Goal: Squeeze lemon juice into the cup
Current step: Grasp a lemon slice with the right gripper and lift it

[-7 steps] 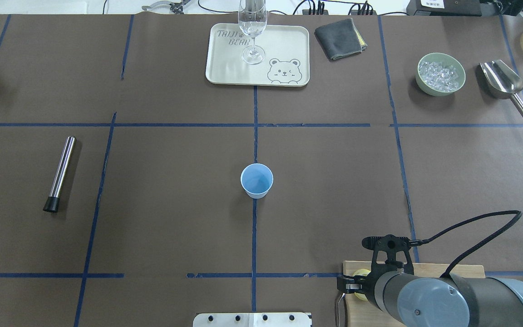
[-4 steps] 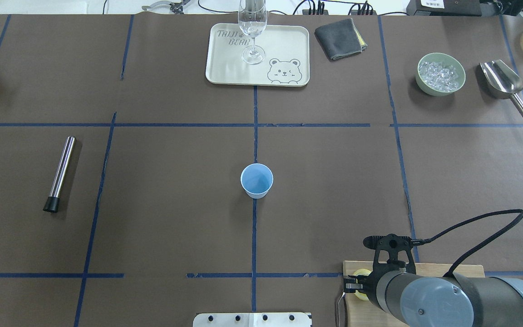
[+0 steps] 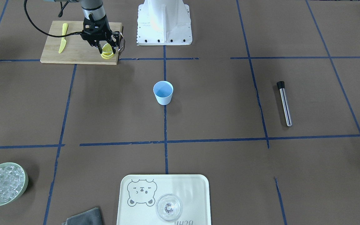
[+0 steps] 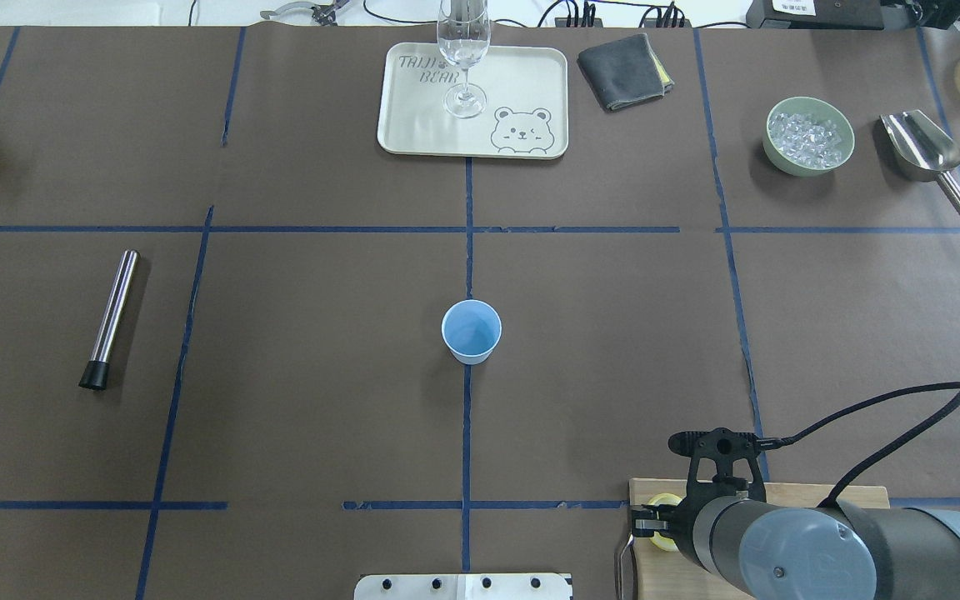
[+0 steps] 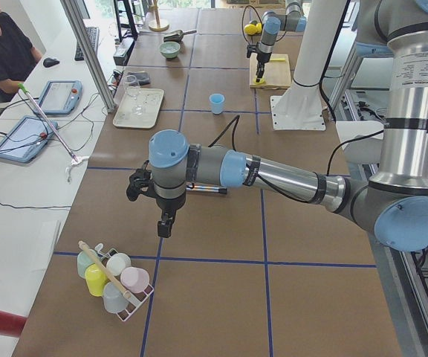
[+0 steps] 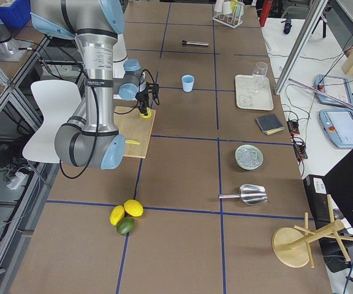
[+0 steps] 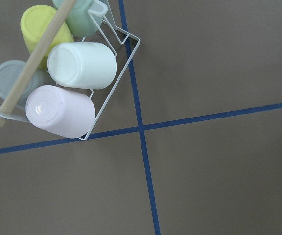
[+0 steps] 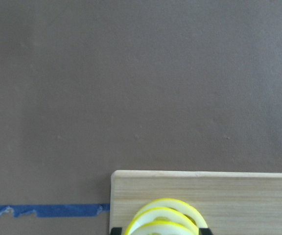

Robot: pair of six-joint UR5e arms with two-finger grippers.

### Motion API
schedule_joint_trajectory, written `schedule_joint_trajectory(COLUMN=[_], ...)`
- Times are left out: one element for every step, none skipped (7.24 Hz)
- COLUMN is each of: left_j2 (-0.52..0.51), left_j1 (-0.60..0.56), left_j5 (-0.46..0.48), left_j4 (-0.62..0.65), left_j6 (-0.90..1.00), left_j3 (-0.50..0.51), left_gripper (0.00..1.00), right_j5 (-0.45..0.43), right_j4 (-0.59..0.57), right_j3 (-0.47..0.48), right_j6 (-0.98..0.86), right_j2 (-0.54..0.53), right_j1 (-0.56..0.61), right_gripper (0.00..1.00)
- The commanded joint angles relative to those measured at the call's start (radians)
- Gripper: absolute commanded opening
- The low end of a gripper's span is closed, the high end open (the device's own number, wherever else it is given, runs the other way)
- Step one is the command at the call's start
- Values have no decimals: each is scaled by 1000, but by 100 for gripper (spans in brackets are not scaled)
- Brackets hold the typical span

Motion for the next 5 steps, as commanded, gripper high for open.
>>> schedule_joint_trajectory(left_j2=[-9, -13, -13, -13, -16], left_j1=[0, 0, 0, 0, 0], left_j5=[1, 1, 1, 2, 2], left_j4=[2, 2, 3, 3, 3], left_j6=[0, 0, 0, 0, 0], left_j3=[0, 0, -2, -3, -3], left_gripper=[100, 100, 100, 100, 100], right_j5=[2, 2, 2, 3, 15], right_j4=[-1, -2, -1, -2, -1], right_j3=[40, 55, 60, 65, 75], right_j6=[-1, -1, -1, -1, -1], right_j2=[-29, -38, -39, -39, -36], right_j1=[2, 2, 3, 8, 31], right_gripper=[49, 49, 49, 50, 50])
